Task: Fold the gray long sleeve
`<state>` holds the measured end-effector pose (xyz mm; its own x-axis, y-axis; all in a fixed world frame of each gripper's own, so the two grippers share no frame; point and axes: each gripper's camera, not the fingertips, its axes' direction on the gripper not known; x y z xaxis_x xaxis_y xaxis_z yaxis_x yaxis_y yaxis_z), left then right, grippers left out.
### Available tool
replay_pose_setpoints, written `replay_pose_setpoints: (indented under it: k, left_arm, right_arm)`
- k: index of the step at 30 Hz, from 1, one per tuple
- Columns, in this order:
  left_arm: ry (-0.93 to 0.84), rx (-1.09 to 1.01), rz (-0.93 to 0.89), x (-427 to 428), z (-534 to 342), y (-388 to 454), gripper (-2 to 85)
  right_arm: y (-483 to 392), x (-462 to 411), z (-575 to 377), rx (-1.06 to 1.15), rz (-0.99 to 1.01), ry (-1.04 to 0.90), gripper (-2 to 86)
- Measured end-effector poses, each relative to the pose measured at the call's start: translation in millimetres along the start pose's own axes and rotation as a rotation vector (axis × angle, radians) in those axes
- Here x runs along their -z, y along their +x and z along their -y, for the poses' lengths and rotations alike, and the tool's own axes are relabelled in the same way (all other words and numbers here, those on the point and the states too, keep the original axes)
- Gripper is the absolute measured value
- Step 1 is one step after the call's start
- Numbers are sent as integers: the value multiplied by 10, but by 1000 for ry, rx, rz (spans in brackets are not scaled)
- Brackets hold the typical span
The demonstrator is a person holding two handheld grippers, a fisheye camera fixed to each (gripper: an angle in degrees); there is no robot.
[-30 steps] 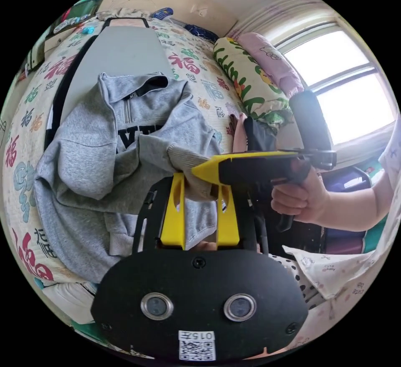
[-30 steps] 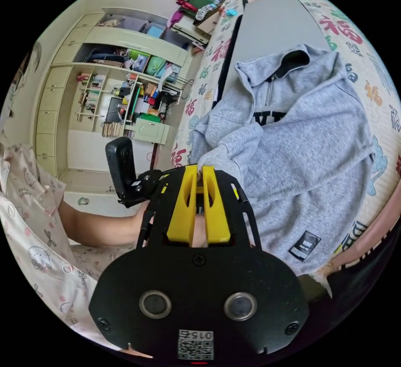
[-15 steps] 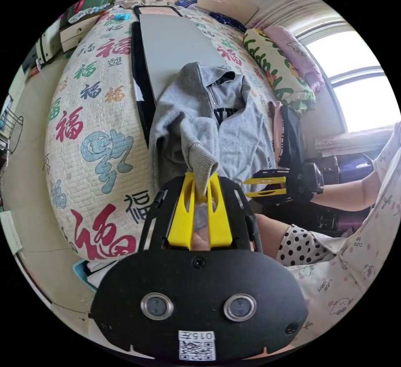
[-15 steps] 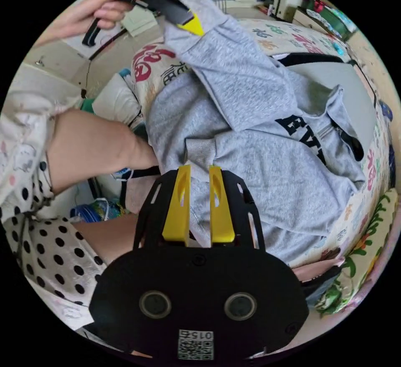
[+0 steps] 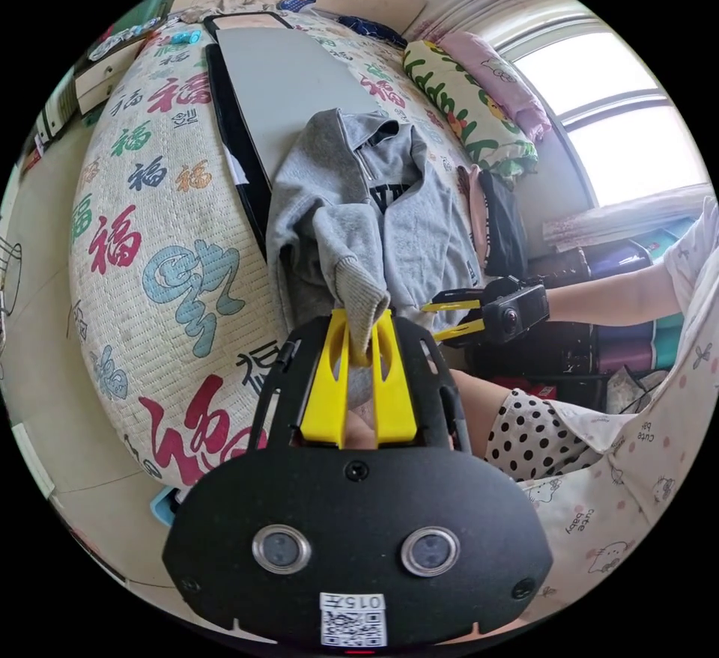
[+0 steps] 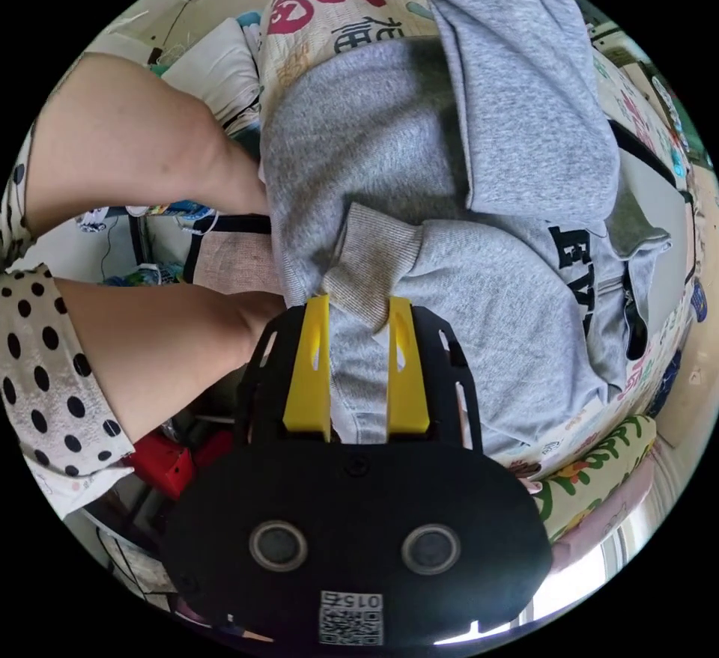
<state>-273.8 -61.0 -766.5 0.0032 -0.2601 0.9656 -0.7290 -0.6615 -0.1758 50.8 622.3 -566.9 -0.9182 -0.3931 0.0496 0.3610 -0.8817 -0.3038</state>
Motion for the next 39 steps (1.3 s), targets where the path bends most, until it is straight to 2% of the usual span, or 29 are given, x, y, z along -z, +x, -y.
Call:
replay_pose_setpoints:
  k: [6,9,12,14,15,17,18,20,22,24,27,29,30,31,32,35,39]
  left_arm:
    - [28,50,23,-177,-303,-75,44]
    - [122,197,-45,-40,-429,-286,39]
    - [163,266,7,276,-536,-540,33]
    - [217,380,106,762,-702,-954,32]
    - [242,422,142,916,-763,-1076,32]
    - [321,576,430,1515,-1022,-1439,40]
    - [338,612,528,1638,-1086,-1489,43]
    - [436,776,797,1951,-1339,-1559,59]
    - [515,884,803,1989,-1448,-1449,67]
    - [563,823,770,1765,-1367,-1169,63]
    - [459,654,667,954,-887,-735,60]
    - [390,470,424,138,-348,-516,57]
    - [375,435,345,-63,-198,-493,57]
    - [346,380,183,-456,111,-482,57]
    - [304,362,40,-822,426,-521,57]
    - [301,337,-197,-1544,1122,-672,73]
    - [276,410,-263,-2219,1734,-965,102]
  right_arm:
    - [176,-35,80,-8,-6,-25,56]
    - [653,159,-157,-177,165,37,50]
    - [1426,474,-931,-492,236,141,48]
    - [2234,677,-2049,-845,165,187,48]
    - [2431,718,-2378,-943,128,186,49]
    - [3063,862,-3734,-1334,-67,174,52]
    - [3177,876,-4052,-1430,-102,157,54]
    - [3419,899,-5095,-1782,-129,127,60]
    - [3407,936,-5451,-1862,-122,212,50]
    - [3390,868,-5447,-1802,-91,281,52]
    - [3460,503,-5008,-1573,102,356,74]
    - [3596,202,-4516,-1377,311,485,83]
    - [3646,134,-4397,-1341,363,520,83]
    - [3770,5,-4170,-1284,466,588,83]
    - [3920,-112,-3957,-1236,566,650,81]
    - [4316,-335,-3482,-1138,713,732,81]
    - [4739,-532,-3061,-1101,787,705,105]
